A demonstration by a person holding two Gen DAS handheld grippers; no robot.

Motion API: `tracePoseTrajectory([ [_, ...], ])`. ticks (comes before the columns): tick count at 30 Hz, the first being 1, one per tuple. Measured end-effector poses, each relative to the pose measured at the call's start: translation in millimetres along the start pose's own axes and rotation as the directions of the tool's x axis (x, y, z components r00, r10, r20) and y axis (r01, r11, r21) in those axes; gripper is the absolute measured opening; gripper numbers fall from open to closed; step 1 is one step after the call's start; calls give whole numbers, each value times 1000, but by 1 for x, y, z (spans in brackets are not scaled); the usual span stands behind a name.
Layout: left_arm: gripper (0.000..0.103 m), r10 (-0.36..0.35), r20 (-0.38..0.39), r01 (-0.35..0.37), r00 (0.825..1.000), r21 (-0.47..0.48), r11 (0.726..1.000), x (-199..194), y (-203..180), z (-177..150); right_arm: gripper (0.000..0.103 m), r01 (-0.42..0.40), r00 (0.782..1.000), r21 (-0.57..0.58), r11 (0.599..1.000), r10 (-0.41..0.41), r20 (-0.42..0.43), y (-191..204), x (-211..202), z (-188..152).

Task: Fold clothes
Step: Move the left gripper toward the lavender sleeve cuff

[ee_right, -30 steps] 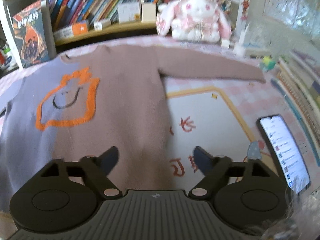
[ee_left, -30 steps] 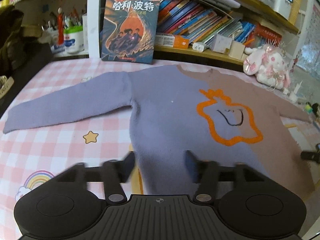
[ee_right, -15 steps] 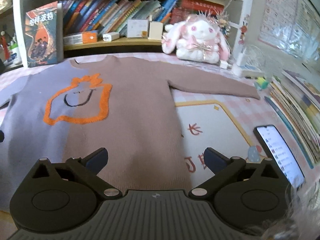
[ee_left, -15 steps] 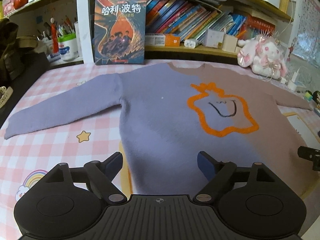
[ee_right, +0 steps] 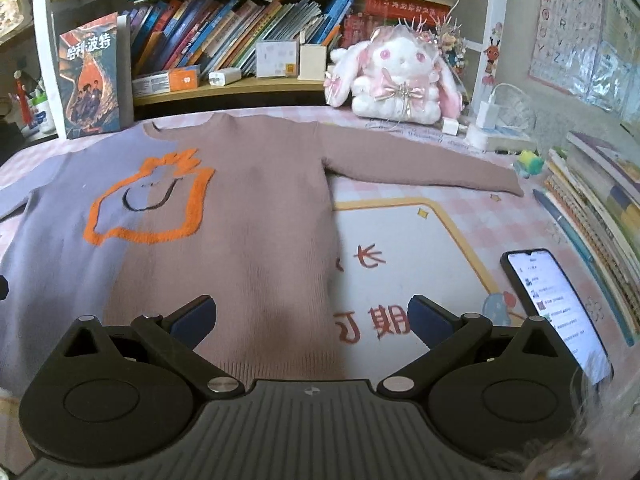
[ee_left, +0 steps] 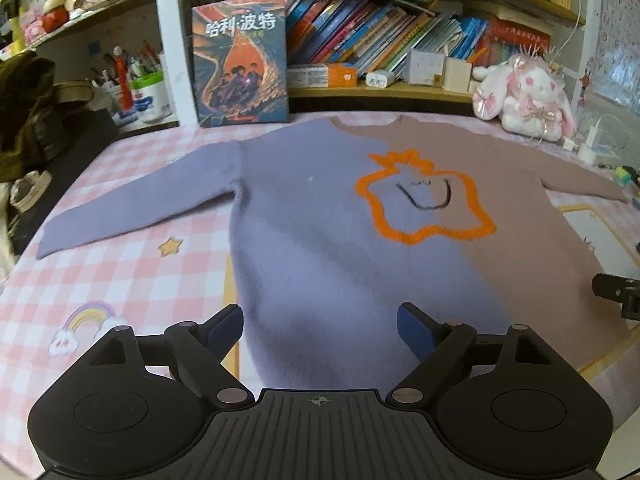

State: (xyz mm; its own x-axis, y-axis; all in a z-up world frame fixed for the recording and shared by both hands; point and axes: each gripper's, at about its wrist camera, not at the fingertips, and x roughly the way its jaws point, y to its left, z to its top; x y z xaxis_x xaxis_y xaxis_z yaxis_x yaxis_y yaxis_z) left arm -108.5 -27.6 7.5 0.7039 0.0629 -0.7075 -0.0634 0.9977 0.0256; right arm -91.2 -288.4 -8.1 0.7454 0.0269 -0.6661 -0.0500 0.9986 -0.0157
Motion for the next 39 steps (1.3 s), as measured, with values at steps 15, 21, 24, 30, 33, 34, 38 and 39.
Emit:
tracePoseTrajectory([
  [15, 88, -20, 2, 20, 1000, 14, 1000, -7, 10, -14, 103, 13, 999, 17, 1000, -12, -29, 0, -14, -19],
  [21, 88, -61, 13, 61, 998, 47, 997, 2, 46, -6, 103, 62, 998, 55, 997, -61, -17, 27, -18, -17],
  [24, 90, -82, 16, 81, 997, 55, 995, 8, 71, 2, 103, 82, 997, 73, 994, -81, -17, 50, -22, -16],
  [30, 91, -119, 8, 118, 993, 84, 989, 21, 113, 10, 103, 116, 993, 109, 987, -114, -27, 97, -24, -19],
  [33, 91, -128, 4, 127, 992, 85, 988, 27, 134, 13, 103, 133, 991, 123, 983, -130, -30, 117, -24, -20],
  [34, 91, -128, 4, 127, 992, 84, 988, 29, 141, 14, 103, 135, 991, 127, 983, -132, -32, 123, -24, -21],
  [38, 91, -99, 19, 98, 995, 47, 994, 37, 173, 19, 103, 140, 990, 135, 981, -136, -38, 148, -24, -23],
  [39, 91, -86, 24, 85, 996, 32, 996, 39, 181, 20, 103, 142, 990, 136, 980, -138, -36, 152, -24, -22],
])
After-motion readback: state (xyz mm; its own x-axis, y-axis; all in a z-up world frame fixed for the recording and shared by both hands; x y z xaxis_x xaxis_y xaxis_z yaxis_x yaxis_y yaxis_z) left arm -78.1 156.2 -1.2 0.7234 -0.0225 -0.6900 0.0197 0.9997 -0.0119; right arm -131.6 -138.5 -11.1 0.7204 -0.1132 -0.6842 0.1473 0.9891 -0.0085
